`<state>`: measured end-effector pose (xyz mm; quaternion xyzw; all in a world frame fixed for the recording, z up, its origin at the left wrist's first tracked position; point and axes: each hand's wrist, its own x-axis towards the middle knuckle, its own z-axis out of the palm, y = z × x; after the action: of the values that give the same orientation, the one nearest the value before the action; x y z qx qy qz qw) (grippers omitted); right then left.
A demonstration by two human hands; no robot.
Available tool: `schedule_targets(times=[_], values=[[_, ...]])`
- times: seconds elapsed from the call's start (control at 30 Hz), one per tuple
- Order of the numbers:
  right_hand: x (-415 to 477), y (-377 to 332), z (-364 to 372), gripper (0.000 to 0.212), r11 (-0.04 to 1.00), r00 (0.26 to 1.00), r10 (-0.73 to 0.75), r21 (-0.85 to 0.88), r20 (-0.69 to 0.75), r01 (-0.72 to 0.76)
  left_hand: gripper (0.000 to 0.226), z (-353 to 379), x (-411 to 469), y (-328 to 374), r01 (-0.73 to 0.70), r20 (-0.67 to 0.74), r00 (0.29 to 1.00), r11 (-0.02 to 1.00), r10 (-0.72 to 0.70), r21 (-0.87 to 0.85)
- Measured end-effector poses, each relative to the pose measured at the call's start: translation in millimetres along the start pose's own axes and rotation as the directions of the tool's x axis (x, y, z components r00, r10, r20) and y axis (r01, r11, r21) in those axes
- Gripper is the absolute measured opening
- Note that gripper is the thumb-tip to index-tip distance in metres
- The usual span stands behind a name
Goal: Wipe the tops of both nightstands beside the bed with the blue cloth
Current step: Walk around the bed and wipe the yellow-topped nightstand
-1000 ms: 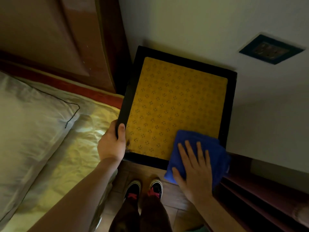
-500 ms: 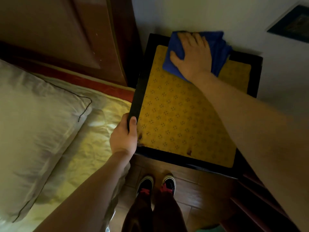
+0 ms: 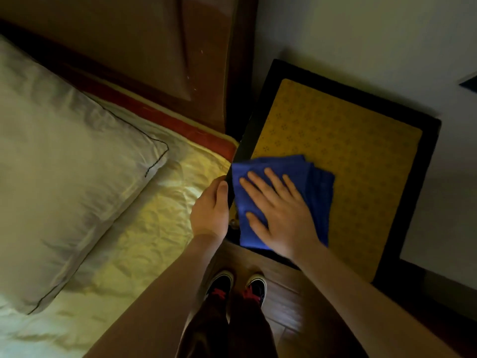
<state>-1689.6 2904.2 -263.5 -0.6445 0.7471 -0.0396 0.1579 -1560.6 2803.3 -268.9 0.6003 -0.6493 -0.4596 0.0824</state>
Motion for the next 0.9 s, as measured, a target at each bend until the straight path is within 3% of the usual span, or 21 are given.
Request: schedule_targets(times=[0.13,0.27,0.37,0.57,0.7,0.8,0.9], values=[[95.4,39.2,-26.4,0.061,0.998,0.997,-0.024,-0.053,-0.071,0.020,0.037,1.1,1.4,-1.3,-0.013,-0.002,1.000,1.000,0.013,0.024],[173.5,85.8,-52.3,0.065,0.994,0.989,0.099,-0.034,-0.112,-0.104,0.035,2.8,1.5,-4.8,-0.044,0.014,0.999,0.996,0.043,0.077],[184.1,99.8,-61.1,0.068,0.987,0.980,0.158,-0.010,-0.123,-0.160,0.031,2.3,1.5,-3.1,-0.052,0.020,0.999,0.995,0.051,0.082],[79.1,156.4,-60.5,0.065,0.935,0.916,0.353,0.082,-0.191,-0.344,0.029,0.0,-2.3,4.6,-0.071,0.045,0.997,0.992,0.067,0.107],[-3.9,180.6,-58.0,0.066,0.846,0.826,0.532,0.125,-0.184,-0.518,0.027,-0.3,-2.5,6.1,-0.074,0.038,0.997,0.990,0.070,0.118],[-50.4,136.7,-38.1,0.067,0.786,0.765,0.618,0.122,-0.183,-0.606,0.028,-1.2,-3.0,5.5,-0.066,0.039,0.997,0.991,0.062,0.114],[-88.3,57.2,-9.4,0.070,0.833,0.828,0.552,0.071,-0.093,-0.548,0.028,-2.4,-3.3,5.8,-0.057,0.046,0.998,0.992,0.052,0.113]])
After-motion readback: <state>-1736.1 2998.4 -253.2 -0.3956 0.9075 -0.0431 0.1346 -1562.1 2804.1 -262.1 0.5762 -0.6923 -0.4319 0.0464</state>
